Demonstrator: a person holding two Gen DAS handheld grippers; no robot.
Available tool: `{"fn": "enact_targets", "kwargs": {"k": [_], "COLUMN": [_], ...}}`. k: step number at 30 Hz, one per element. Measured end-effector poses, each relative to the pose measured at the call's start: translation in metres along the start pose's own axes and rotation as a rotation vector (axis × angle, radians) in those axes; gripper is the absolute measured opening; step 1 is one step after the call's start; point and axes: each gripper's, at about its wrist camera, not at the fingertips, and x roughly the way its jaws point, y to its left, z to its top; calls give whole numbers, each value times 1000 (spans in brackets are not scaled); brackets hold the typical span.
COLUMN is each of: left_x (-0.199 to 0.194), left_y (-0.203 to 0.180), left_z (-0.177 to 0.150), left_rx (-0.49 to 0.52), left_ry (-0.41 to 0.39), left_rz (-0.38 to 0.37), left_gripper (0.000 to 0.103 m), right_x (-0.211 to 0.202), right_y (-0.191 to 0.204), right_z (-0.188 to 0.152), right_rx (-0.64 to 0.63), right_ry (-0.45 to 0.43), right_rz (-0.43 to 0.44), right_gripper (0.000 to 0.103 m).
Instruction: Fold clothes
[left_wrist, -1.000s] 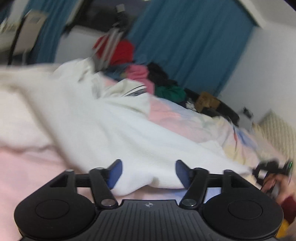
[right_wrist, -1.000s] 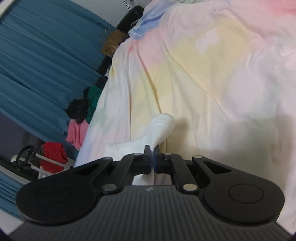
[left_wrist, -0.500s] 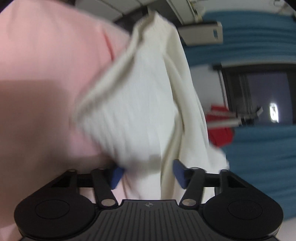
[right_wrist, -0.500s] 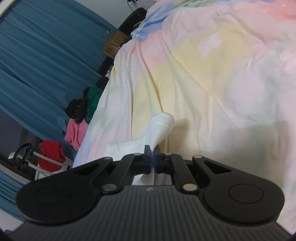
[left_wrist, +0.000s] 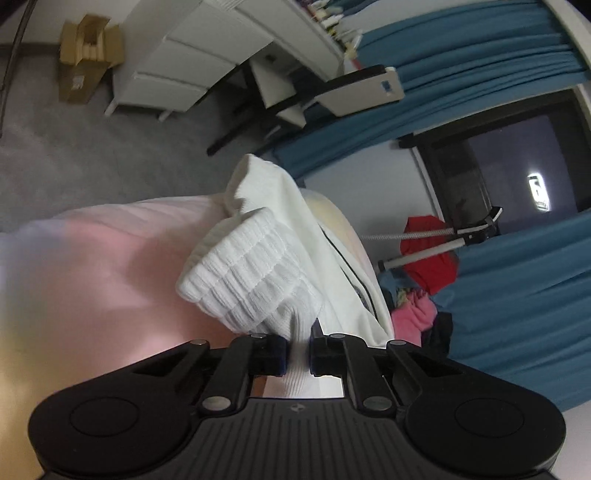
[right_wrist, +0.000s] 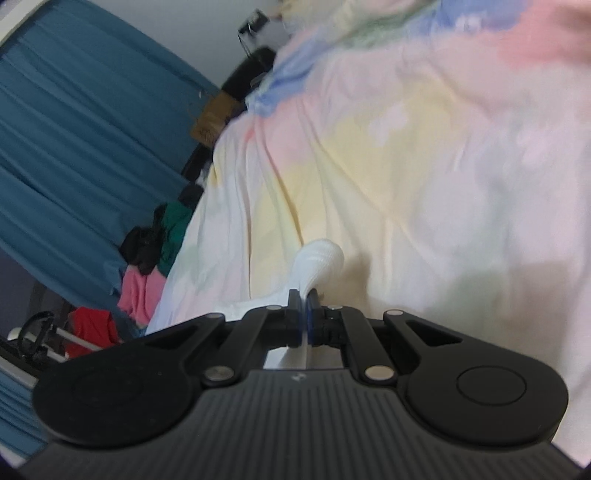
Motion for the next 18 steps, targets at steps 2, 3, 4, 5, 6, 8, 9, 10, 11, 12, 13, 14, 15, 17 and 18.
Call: {"fn": "enact_targets", "kwargs": {"k": [2,3,4,5,6,8,9,10,11,12,13,14,15,17,18], "left_x": [-19,-24,-27,-27,-30,-30,-28,-25,-23,-20,-19,-20,-23,-29,-33], "left_y": [9,14,20,28,38,53,58,63,68,72,75,71,66,57,51], "left_z": [5,8,12,15,18,18,15,13,10,8,5,2,0,-4,-7], "left_rx": [15,20,21,14,11,48,76,103,131,158,190,229,264,335,369], "left_ry": [3,12,24,46,65,83,88,93,98,103,106,101,97,90,89], "left_rz": [41,61,85,117,143,194,218,242,266,290,307,310,314,323,332], "left_gripper": [11,11,11,11,11,11,12,12,14,15,16,18,20,27,39], "right_x": [-15,-22,-30,-36,-40,-42,-41,-39,-38,-36,-34,-33,-31,-28,-27], "right_y": [2,3,4,5,5,3,1,0,-1,-2,-4,-5,-6,-9,-10], "right_z": [-1,-3,-4,-6,-7,-8,-8,-8,-7,-7,-7,-6,-6,-5,-5], "right_rx": [6,-5,-16,-29,-35,-41,-41,-42,-42,-42,-42,-42,-42,-43,-43], "right_ry": [-48,-75,-101,-123,-131,-121,-105,-90,-74,-58,-43,-27,-11,20,36], "right_rz": [-20,-46,-72,-106,-144,-194,-208,-222,-236,-250,-264,-279,-293,-321,-335], "right_gripper": [5,5,5,5,5,5,5,5,5,6,6,6,8,9,11]}}
